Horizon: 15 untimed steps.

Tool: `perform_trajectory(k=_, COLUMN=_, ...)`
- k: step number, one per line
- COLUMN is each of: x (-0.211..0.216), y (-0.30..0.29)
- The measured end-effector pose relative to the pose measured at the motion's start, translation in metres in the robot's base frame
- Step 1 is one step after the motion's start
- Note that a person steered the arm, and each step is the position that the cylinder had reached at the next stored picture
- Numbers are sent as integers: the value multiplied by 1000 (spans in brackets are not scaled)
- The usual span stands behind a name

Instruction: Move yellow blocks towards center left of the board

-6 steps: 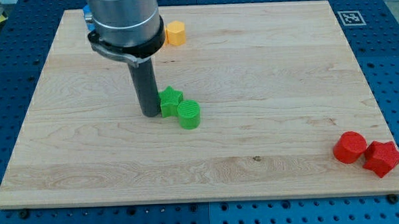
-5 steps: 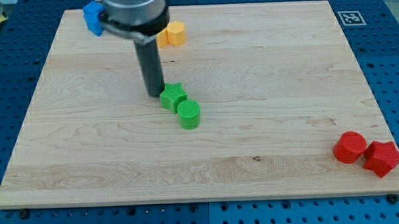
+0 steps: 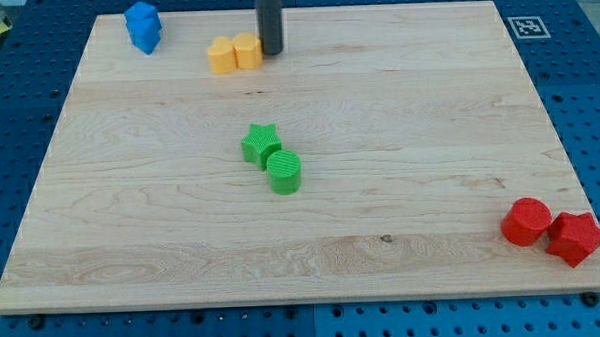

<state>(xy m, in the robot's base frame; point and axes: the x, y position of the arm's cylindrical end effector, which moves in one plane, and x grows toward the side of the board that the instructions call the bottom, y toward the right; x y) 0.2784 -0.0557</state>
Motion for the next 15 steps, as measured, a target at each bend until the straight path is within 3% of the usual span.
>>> perform_trajectory(k=4, x=31, y=-112)
perform_trajectory(k=8, x=7, y=-139)
perform_trajectory(k=10, x=93, y=-143)
perform_trajectory(k=11, x=93, y=-143)
perform_trajectory(k=13, x=18, y=-149)
perform_trajectory(k=15, x=33, y=-192)
